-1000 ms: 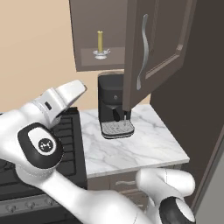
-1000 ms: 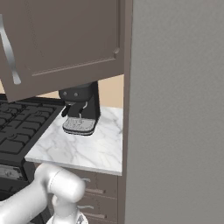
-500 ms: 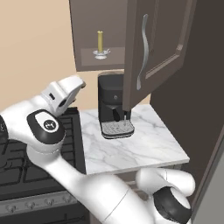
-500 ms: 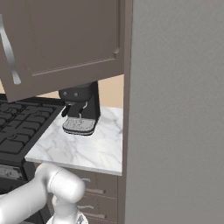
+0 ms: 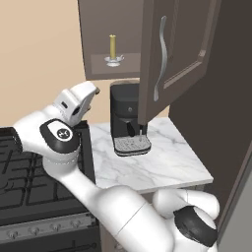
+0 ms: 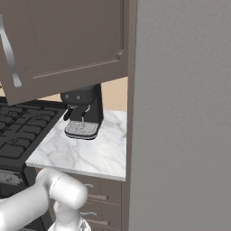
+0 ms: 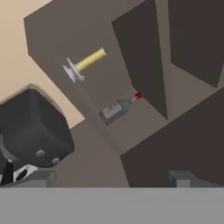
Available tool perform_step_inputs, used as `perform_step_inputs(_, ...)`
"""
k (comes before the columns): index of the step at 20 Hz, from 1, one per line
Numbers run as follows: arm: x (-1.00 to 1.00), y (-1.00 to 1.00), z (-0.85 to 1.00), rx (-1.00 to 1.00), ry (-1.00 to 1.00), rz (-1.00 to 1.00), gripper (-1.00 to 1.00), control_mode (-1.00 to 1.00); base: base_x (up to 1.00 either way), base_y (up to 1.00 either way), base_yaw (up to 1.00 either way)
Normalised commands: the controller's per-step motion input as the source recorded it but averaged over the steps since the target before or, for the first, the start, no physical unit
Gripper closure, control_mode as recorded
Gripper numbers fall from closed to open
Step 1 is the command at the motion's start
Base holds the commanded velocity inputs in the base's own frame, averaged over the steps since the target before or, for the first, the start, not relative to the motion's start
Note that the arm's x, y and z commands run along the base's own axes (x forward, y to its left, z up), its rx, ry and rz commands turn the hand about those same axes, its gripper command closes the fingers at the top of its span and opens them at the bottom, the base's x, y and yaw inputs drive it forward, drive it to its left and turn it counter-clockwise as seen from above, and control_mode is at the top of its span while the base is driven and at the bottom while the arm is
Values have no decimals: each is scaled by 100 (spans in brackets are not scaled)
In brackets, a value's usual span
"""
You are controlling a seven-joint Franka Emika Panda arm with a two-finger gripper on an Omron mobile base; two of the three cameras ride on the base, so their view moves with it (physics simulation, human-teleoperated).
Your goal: Get the candle and the liquor from the cabinet and move them to the dining counter.
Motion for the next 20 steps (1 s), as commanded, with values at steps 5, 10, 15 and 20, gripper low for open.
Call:
perform_step_inputs(5,24,-16,0,-7,6,-2,-100,-100,0,0,0)
perform_step_inputs(10,23,-28,0,-7,7,-4,-100,-100,0,0,0)
perform_step_inputs(15,9,-36,0,-6,5,-6,-100,-100,0,0,0)
perform_step_inputs(20,-10,-29,0,-8,1,-10,-100,-100,0,0,0)
